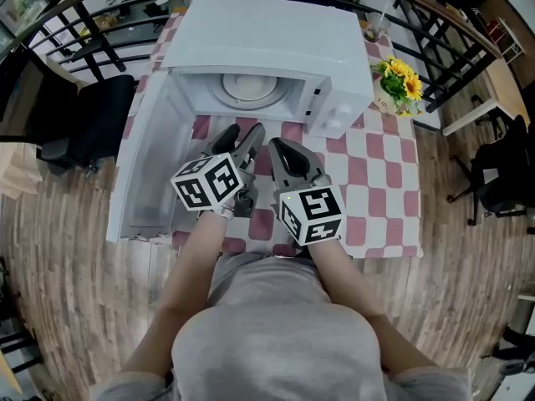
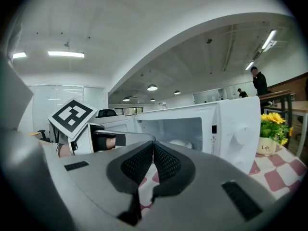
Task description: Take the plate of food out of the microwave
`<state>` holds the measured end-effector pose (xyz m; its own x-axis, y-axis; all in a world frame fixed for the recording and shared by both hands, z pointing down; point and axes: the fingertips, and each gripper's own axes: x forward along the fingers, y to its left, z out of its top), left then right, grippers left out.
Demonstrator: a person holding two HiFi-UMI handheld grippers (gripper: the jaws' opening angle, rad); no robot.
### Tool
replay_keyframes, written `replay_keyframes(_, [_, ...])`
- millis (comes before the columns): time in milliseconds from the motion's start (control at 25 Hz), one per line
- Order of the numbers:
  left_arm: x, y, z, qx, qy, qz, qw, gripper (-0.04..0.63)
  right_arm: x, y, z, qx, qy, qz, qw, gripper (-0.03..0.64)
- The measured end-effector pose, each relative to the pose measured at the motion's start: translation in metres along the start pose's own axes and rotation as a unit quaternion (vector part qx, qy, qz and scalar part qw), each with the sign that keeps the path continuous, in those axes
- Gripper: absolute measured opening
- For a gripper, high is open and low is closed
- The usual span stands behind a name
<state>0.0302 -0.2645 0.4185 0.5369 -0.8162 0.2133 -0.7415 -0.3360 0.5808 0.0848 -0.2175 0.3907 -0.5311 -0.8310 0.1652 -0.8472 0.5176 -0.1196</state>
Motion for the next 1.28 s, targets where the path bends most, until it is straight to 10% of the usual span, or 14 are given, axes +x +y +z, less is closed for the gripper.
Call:
replay_keyframes(520, [0.035, 0.046, -0.006, -0.138, 0.01, 0.018, 0.9903, 0.25, 0.023, -0.011, -0.011, 0.019, 0.018, -0.009, 1.0, 0.025])
replay_keyframes(1280, [0.091, 0.121, -0.033, -0.331, 0.028, 0.082, 0.9397, 0.262, 0.048, -0.022, -0.041, 0.016, 0.072, -0.003, 0.997, 0.025])
